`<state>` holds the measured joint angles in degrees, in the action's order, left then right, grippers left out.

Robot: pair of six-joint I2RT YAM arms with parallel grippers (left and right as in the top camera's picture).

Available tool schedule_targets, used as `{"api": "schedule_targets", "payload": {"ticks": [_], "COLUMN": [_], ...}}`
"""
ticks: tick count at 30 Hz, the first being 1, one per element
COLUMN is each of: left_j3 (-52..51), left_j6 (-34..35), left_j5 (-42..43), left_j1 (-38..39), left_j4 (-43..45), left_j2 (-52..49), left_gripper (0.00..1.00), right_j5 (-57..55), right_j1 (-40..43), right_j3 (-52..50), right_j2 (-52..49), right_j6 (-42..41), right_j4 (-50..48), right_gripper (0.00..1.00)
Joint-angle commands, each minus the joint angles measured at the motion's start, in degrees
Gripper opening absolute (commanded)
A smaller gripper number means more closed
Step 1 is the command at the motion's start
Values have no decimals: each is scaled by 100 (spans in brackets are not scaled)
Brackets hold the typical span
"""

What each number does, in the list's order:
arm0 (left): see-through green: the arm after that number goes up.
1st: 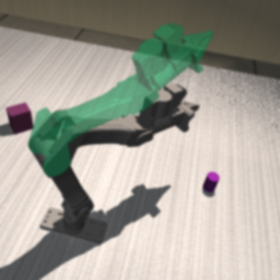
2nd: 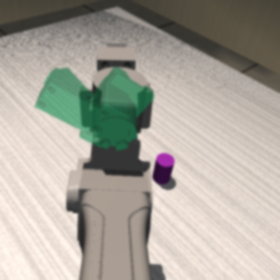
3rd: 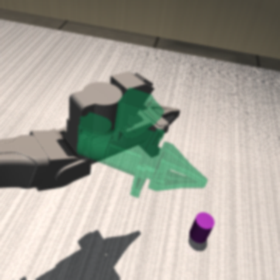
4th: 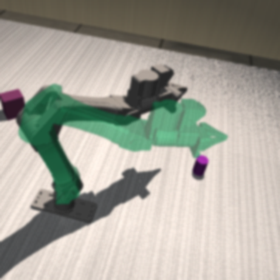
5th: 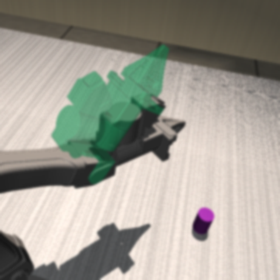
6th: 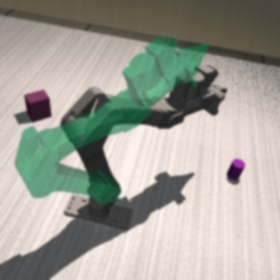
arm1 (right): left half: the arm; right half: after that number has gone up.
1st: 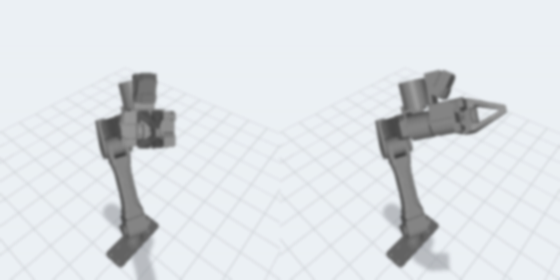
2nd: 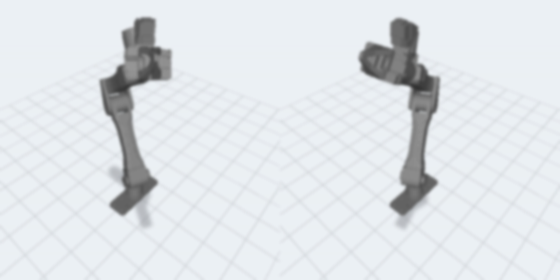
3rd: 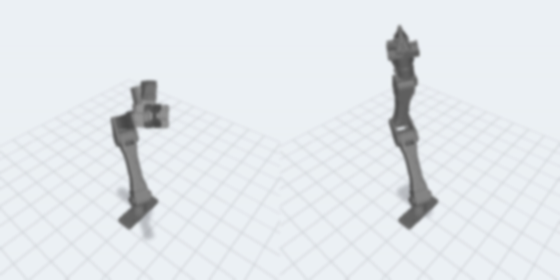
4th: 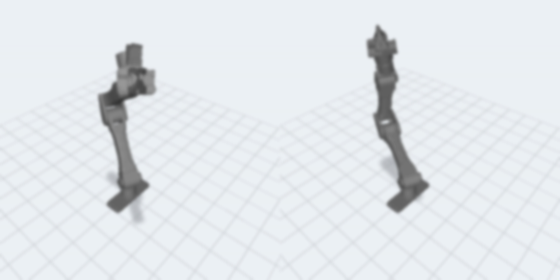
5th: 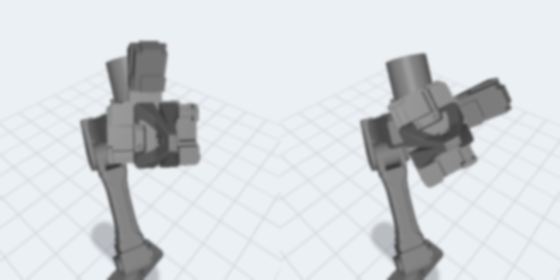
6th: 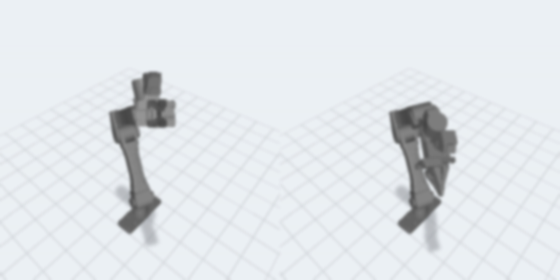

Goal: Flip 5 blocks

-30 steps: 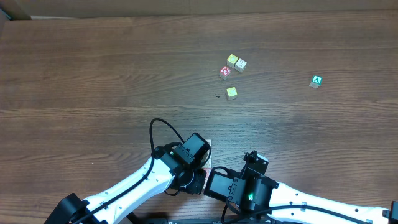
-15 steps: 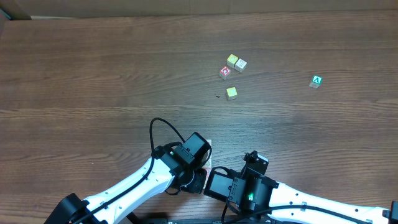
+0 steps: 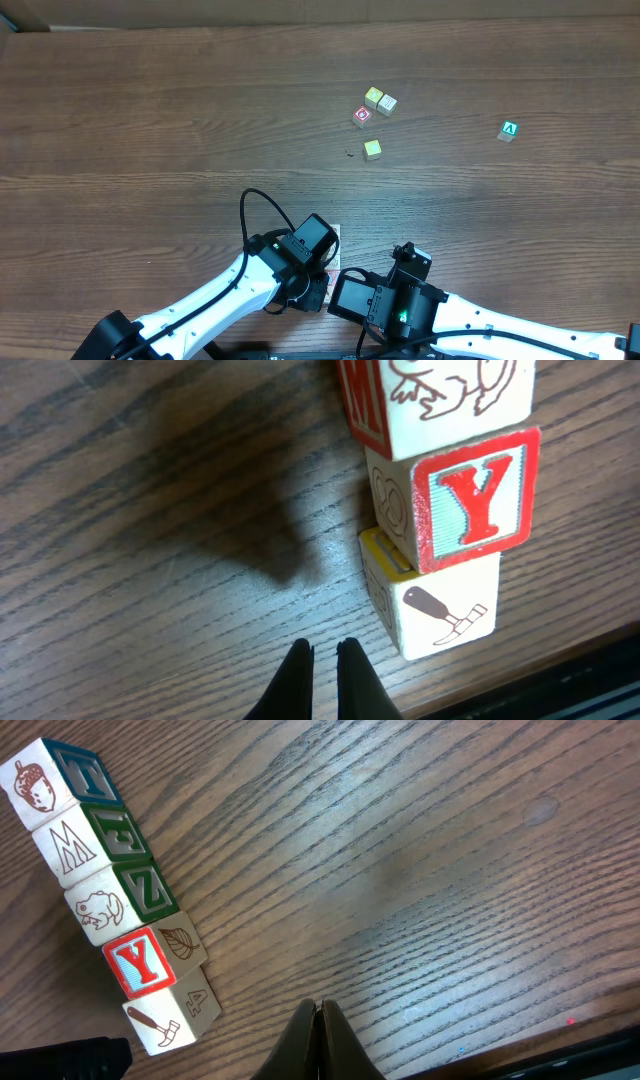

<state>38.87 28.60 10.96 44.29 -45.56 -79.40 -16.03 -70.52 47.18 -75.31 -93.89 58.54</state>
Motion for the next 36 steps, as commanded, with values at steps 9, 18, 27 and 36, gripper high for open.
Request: {"api": "schedule_targets", "payload": {"ticks": [9,18,27,36], "left_j3": [-61,-61,-61,-61], "left_j6": [55,57,57,57], "left_j5": [101,267,376,354], "left_j1": [42,42,42,42], "left_j4": [258,468,557,560], "left_j2": [-376,-450,-450,-450], "left_gripper": [4,4,4,5], "right_j5": [-83,-83,-83,-61], "right_j1": [26,26,26,26], "right_j3": [-31,-31,-31,-31], "right_j2": [66,66,66,66], "right_j6": [-70,-68,-68,-70], "right_j4": [-11,-11,-7,31], "right_gripper": [4,4,4,4]}}
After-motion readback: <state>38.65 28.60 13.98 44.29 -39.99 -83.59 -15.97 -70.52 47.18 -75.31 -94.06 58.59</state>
